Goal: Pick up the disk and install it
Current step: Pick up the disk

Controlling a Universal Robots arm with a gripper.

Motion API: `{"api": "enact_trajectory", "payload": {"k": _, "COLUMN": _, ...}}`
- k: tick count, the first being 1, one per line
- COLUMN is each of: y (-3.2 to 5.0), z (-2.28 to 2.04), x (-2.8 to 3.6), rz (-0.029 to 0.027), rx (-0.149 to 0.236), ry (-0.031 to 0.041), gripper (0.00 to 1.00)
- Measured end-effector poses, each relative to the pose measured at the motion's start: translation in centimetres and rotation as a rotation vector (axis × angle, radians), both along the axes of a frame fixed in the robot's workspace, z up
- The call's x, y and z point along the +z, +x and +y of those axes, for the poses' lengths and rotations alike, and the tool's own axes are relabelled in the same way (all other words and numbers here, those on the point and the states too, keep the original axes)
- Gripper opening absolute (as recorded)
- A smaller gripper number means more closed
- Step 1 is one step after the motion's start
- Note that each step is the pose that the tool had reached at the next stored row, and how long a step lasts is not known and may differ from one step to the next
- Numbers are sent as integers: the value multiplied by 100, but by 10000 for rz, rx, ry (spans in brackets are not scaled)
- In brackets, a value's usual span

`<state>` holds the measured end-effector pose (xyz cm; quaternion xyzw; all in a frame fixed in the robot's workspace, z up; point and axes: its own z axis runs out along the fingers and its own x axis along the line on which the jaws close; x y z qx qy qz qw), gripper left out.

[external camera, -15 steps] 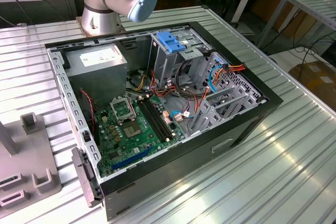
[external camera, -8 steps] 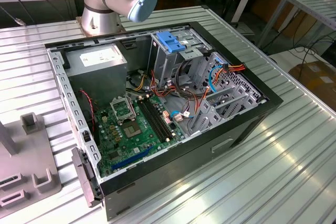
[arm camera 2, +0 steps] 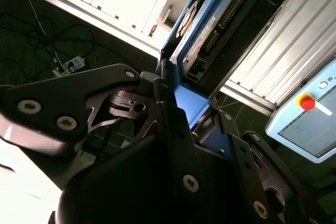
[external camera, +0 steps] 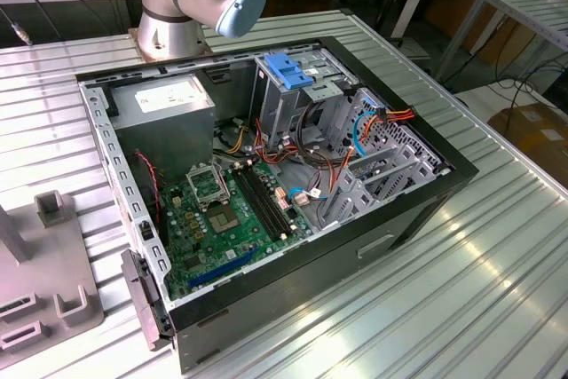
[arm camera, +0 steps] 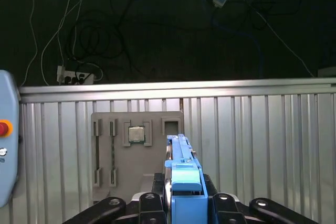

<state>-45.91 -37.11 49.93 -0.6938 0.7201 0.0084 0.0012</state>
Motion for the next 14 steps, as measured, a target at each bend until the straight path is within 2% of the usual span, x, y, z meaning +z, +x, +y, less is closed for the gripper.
{"api": "enact_trajectory", "payload": {"k": 8, "y": 38, "z": 0, "x": 1, "rz": 0, "rx": 0, "ry": 0, "gripper": 37}}
{"api": "enact_trajectory", "payload": {"k": 14, "y": 97, "z": 0, "x": 1, "rz": 0, "rx": 1, "ry": 0, "gripper": 37}}
